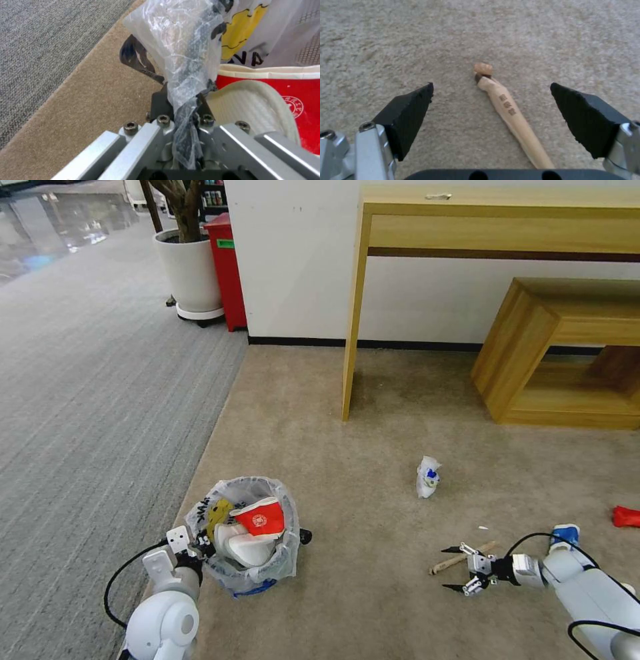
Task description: Pick up the trash bin and place the garbage on the floor into it.
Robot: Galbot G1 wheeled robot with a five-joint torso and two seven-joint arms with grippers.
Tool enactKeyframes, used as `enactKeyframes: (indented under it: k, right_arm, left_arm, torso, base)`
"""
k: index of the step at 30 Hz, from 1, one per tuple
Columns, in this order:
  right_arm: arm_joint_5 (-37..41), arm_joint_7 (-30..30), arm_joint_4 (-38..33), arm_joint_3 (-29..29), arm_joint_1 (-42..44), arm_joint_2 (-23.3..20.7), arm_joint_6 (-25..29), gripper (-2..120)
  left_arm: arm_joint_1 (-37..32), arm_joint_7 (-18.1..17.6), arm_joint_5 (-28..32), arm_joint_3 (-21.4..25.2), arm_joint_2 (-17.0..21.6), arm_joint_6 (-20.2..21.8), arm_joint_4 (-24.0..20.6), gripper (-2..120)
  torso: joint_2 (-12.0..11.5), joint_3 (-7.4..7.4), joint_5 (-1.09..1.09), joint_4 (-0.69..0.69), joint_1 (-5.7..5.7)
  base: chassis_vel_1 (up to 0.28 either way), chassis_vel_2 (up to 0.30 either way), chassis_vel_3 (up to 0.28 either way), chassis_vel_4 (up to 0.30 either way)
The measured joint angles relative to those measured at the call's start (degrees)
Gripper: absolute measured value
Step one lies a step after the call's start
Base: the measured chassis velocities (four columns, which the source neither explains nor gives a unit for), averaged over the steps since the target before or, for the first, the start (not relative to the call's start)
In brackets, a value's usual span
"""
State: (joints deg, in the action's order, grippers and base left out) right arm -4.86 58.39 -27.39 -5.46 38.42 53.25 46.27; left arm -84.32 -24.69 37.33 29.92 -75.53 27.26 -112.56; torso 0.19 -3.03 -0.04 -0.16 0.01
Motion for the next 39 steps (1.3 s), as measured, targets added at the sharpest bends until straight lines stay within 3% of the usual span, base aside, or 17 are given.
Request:
enactKeyframes:
  k: [18, 39]
  right_arm:
    - [-1.7, -2.4, 2.0, 2.0, -0.1, 1.6, -0.2, 90]
    - [-7.8, -10.4, 3.6, 2.2, -2.8, 3.0, -0.1, 88]
  left_arm:
    - [0.2, -0.2, 0.9, 0.0, 0.8, 0.3, -0.4, 0]
    - [0.0, -0.1, 0.8, 0.0, 0.4, -0.1, -0.3, 0]
  torso:
    - [0.0, 0.0, 0.04, 0.02, 0.0]
    - [0.0, 0.01, 0.05, 0.03, 0.0]
  base:
    - [0.0, 0.0, 0.0, 0.0]
    - [0.0, 0.0, 0.0, 0.0]
